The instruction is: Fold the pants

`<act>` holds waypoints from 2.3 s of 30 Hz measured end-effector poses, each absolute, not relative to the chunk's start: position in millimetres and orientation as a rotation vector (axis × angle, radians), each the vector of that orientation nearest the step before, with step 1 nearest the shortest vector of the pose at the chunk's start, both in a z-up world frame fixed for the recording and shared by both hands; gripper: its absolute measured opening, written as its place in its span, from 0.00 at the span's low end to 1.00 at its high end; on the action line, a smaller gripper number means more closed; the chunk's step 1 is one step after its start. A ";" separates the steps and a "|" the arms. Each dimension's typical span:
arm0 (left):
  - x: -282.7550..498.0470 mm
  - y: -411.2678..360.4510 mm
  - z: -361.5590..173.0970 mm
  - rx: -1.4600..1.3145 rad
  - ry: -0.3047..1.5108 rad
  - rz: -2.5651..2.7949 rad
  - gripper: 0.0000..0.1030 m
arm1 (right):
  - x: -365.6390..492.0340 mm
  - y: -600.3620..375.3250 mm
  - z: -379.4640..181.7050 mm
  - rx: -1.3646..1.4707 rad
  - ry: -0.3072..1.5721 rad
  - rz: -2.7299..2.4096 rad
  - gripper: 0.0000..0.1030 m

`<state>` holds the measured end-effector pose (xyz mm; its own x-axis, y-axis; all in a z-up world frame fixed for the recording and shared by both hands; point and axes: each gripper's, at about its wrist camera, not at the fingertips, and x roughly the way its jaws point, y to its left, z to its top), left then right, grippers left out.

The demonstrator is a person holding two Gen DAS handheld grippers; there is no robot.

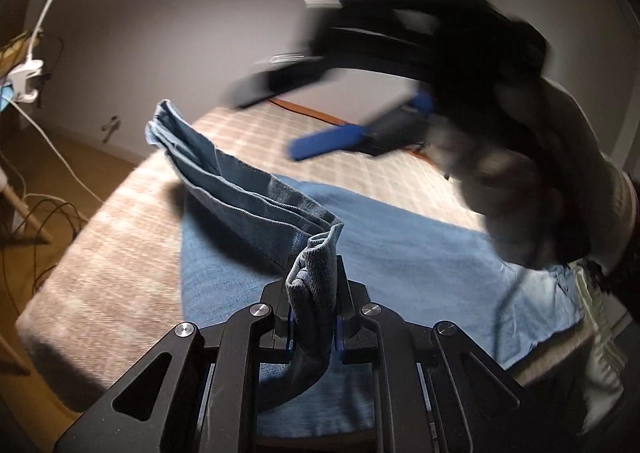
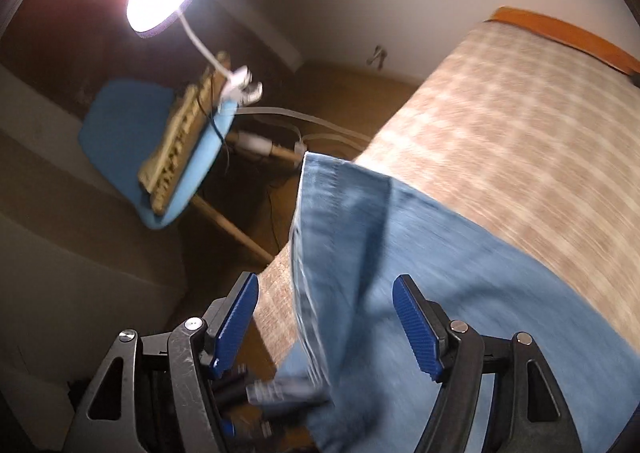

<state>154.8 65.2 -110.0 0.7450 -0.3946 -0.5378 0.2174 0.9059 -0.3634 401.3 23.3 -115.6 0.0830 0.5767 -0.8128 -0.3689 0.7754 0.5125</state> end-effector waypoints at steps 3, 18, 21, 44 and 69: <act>158.2 63.2 -110.5 -0.272 0.648 -0.341 0.11 | 409.7 51.4 -126.9 0.106 1.341 0.720 0.71; 158.2 50.4 -107.1 -0.271 0.635 -0.346 0.11 | 410.4 134.7 -157.7 -0.538 1.333 0.526 0.44; 158.1 49.7 -103.8 -0.264 0.636 -0.350 0.11 | 415.5 120.9 -152.7 -0.459 1.303 0.503 0.16; 161.0 -49.6 -7.2 -0.187 0.605 -0.656 0.11 | 364.7 -120.6 -58.0 0.258 1.072 0.392 0.05; 170.6 -187.0 -0.2 -0.065 0.711 -0.890 0.11 | 279.9 -278.7 -46.4 0.327 1.005 0.220 0.05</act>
<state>170.6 -187.0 -0.2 0.4185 -0.7300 -0.5404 0.6886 0.6429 -0.3353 279.9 -278.7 -46.4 0.5201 0.3287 -0.7883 -0.0307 0.9296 0.3673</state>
